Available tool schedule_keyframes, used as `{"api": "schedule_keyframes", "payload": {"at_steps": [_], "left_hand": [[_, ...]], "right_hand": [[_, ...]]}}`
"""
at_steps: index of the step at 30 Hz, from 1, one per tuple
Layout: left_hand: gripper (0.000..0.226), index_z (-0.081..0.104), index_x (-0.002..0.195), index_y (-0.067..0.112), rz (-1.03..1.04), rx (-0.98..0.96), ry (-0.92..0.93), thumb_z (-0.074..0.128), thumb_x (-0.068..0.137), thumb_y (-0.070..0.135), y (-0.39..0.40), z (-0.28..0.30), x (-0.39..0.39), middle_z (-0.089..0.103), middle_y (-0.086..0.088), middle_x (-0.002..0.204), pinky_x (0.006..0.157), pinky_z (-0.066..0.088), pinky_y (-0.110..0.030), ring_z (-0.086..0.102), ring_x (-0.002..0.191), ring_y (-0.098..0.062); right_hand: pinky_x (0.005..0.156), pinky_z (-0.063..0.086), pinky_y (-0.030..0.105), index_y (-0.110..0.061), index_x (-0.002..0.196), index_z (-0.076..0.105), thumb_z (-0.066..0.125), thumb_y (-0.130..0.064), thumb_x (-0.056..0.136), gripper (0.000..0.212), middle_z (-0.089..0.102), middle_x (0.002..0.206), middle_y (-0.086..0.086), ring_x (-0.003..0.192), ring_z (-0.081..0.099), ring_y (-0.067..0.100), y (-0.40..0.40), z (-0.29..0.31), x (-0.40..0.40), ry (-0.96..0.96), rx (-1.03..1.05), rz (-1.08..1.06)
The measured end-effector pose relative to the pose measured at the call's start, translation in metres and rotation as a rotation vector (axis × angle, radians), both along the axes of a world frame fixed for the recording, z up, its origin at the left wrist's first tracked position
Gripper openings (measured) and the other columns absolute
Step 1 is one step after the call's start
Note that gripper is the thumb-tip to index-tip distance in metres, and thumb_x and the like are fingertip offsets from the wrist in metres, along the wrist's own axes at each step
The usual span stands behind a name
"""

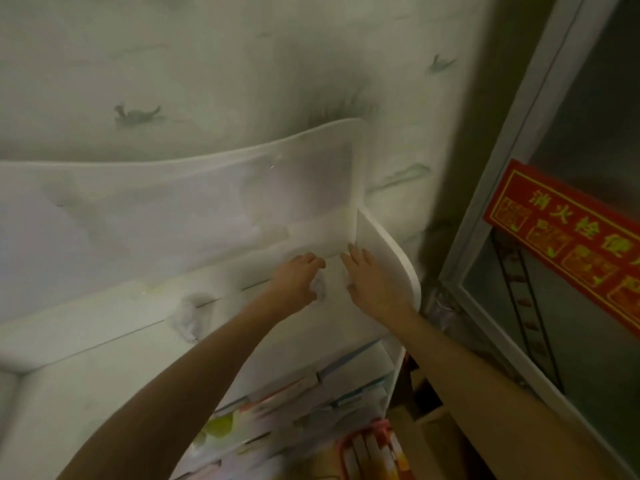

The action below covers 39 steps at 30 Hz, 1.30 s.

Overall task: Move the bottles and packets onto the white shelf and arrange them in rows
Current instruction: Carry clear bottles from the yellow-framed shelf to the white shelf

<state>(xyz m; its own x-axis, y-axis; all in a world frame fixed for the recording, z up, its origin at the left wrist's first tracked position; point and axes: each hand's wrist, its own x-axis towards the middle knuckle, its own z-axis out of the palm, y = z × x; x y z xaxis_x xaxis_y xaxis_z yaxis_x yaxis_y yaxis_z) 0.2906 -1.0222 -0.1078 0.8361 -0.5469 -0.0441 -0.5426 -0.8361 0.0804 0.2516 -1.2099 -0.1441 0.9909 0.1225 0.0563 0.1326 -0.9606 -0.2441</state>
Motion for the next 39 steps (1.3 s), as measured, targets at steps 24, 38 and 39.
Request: {"api": "schedule_keyframes", "payload": {"at_steps": [24, 38, 39], "left_hand": [[0.085, 0.000, 0.159, 0.011, 0.243, 0.123, -0.463, 0.033, 0.098, 0.061, 0.162, 0.047, -0.090, -0.005, -0.012, 0.166, 0.123, 0.003, -0.052, -0.004, 0.153, -0.029], [0.057, 0.040, 0.144, 0.014, 0.723, -0.065, -0.689, 0.032, 0.102, 0.051, 0.489, 0.142, -0.294, 0.043, -0.009, 0.150, 0.114, 0.025, -0.048, 0.041, 0.134, -0.031], [0.056, 0.041, 0.143, 0.014, 0.754, -0.090, -0.682, 0.032, 0.102, 0.052, 0.510, 0.142, -0.310, 0.043, -0.009, 0.149, 0.113, 0.027, -0.048, 0.043, 0.133, -0.031]], "right_hand": [[0.122, 0.014, 0.047, -0.008, 0.156, 0.017, 0.033, -0.051, 0.101, 0.072, 0.012, 0.164, 0.014, 0.151, 0.009, 0.031, 0.122, 0.055, -0.033, -0.373, 0.143, 0.116], [0.123, 0.013, 0.047, -0.011, 0.155, 0.018, 0.033, -0.055, 0.100, 0.072, 0.019, 0.162, 0.011, 0.151, 0.008, 0.029, 0.438, 0.121, -0.179, -0.425, 0.266, 0.354], [0.123, 0.014, 0.047, -0.012, 0.154, 0.020, 0.032, -0.055, 0.100, 0.070, 0.019, 0.162, 0.010, 0.151, 0.008, 0.028, 0.463, 0.126, -0.191, -0.436, 0.284, 0.392]]}}
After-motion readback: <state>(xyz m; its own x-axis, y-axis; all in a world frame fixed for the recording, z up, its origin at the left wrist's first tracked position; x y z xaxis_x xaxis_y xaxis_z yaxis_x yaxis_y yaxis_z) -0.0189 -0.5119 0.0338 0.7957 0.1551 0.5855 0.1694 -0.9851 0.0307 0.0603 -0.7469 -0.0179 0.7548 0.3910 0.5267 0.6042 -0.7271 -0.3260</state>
